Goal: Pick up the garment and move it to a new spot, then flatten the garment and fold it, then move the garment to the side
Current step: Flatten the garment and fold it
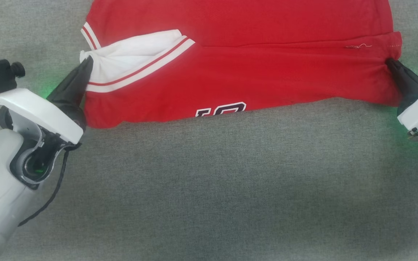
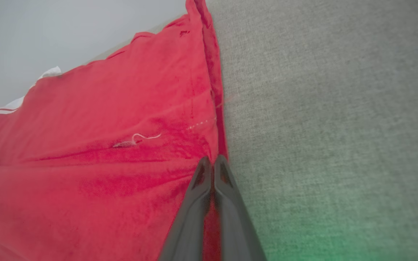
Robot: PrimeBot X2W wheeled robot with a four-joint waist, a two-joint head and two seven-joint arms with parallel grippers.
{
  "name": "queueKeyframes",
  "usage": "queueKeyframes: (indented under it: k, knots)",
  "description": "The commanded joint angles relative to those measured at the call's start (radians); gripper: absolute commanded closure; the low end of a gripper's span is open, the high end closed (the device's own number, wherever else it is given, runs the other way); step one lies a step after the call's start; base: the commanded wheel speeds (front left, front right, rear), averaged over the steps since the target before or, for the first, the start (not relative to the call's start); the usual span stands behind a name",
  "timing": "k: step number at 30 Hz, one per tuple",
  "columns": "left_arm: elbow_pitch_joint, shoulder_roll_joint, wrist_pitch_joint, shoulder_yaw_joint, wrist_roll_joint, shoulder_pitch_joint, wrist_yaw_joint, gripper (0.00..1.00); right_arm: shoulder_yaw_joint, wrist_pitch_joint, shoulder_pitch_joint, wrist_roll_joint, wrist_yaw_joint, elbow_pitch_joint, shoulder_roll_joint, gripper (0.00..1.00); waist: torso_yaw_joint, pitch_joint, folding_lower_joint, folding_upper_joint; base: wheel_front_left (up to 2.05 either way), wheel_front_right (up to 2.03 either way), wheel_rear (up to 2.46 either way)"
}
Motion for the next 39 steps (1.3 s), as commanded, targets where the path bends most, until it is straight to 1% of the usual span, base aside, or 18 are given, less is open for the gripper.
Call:
queueKeyframes:
  k: [1, 2, 3, 4, 5, 6, 7, 8, 12, 16, 19, 21, 25, 27, 34, 37, 38, 39]
  knots:
    - [0.029, -0.006, -0.005, -0.018, 0.003, -0.001, 0.001, 1.0, 0.012, -0.011, -0.006, -0.003, 0.0, 0.012, -0.007, 1.0, 0.0, 0.0, -0.0001, -0.0001, 0.0, 0.0, 0.0]
    - [0.048, -0.001, -0.011, -0.034, 0.02, -0.007, 0.001, 1.0, 0.026, -0.022, -0.008, -0.003, 0.0, 0.021, -0.011, 1.0, 0.0, -0.002, -0.0001, -0.0001, 0.0, 0.0, 0.0]
    - [0.065, 0.002, -0.01, -0.055, 0.037, -0.016, 0.001, 0.95, 0.04, -0.033, -0.011, -0.003, 0.0, 0.028, -0.016, 1.0, 0.0, -0.005, -0.0001, -0.0001, 0.0, 0.0, 0.0]
    - [0.076, 0.002, -0.012, -0.077, 0.046, -0.023, 0.002, 0.8, 0.056, -0.045, -0.011, -0.005, 0.0, 0.032, -0.024, 1.0, 0.001, -0.01, -0.0001, -0.0001, 0.0, 0.0, 0.0]
    - [0.085, 0.004, -0.018, -0.095, 0.055, -0.032, 0.002, 0.57, 0.07, -0.06, -0.01, -0.008, 0.0, 0.035, -0.032, 1.0, 0.001, -0.017, -0.0001, -0.0001, 0.0, 0.0, 0.0]
    - [0.093, 0.008, -0.02, -0.112, 0.066, -0.04, 0.002, 0.12, 0.084, -0.08, -0.009, -0.015, 0.0, 0.036, -0.041, 0.71, 0.001, -0.025, -0.0001, -0.0001, 0.0, 0.0, 0.0]
    - [0.093, 0.014, -0.021, -0.131, 0.081, -0.049, 0.002, 0.0, 0.098, -0.101, -0.005, -0.025, 0.0, 0.034, -0.052, 0.07, 0.002, -0.036, -0.0001, -0.0001, 0.0, 0.0, 0.0]
    - [0.093, 0.021, -0.027, -0.147, 0.09, -0.06, 0.002, 0.0, 0.116, -0.116, 0.004, -0.031, 0.0, 0.031, -0.063, 0.0, 0.004, -0.048, -0.0001, -0.0001, 0.0, 0.0, 0.0]
    - [0.067, 0.071, -0.03, -0.194, 0.115, -0.101, 0.001, 0.0, 0.157, -0.183, 0.04, -0.048, 0.0, 0.005, -0.102, 0.0, 0.009, -0.102, -0.0001, -0.0001, 0.0, 0.0, 0.0]
    - [0.026, 0.125, 0.044, -0.229, 0.098, -0.121, 0.001, 0.0, 0.142, -0.238, 0.087, -0.035, 0.0, -0.027, -0.123, 0.0, 0.016, -0.154, -0.0001, -0.0001, 0.0, 0.0, 0.0]
    - [-0.017, 0.155, 0.159, -0.248, 0.051, -0.126, 0.001, 0.0, 0.126, -0.256, 0.116, -0.031, 0.0, -0.054, -0.133, 0.0, 0.016, -0.181, -0.0001, -0.0001, 0.0, 0.0, 0.0]
    - [-0.055, 0.168, 0.263, -0.267, 0.006, -0.129, 0.018, 0.0, 0.117, -0.259, 0.129, -0.028, 0.0, -0.07, -0.131, 0.0, 0.012, -0.191, -0.0001, -0.0001, 0.0, 0.0, 0.0]
    - [-0.126, 0.193, 0.457, -0.308, -0.061, -0.131, 0.078, 0.0, 0.116, -0.25, 0.143, -0.033, 0.0, -0.107, -0.12, 0.0, -0.006, -0.189, -0.0001, -0.0001, 0.0, 0.0, 0.0]
    - [-0.145, 0.21, 0.527, -0.329, -0.062, -0.14, 0.104, 0.0, 0.121, -0.242, 0.146, -0.037, 0.0, -0.123, -0.113, 0.0, -0.019, -0.179, -0.0001, -0.0001, 0.0, 0.0, 0.0]
    - [-0.115, 0.207, 0.634, -0.354, -0.097, -0.143, 0.151, 0.0, 0.133, -0.226, 0.151, -0.044, 0.0, -0.15, -0.098, 0.0, -0.061, -0.141, -0.0001, -0.0001, 0.0, 0.0, 0.0]
    - [-0.087, 0.193, 0.664, -0.362, -0.118, -0.139, 0.142, 0.0, 0.129, -0.224, 0.151, -0.043, 0.0, -0.155, -0.096, 0.0, -0.075, -0.127, -0.0001, -0.0001, 0.0, 0.0, 0.0]
    - [-0.077, 0.189, 0.669, -0.363, -0.118, -0.138, 0.142, 0.13, 0.127, -0.223, 0.149, -0.043, 0.0, -0.156, -0.096, 0.0, -0.077, -0.122, -0.0001, -0.0001, 0.0, 0.0, 0.0]
    - [-0.069, 0.186, 0.679, -0.366, -0.121, -0.135, 0.14, 0.4, 0.126, -0.221, 0.148, -0.044, 0.0, -0.157, -0.097, 0.0, -0.08, -0.119, -0.0001, -0.0001, 0.0, 0.0, 0.0]
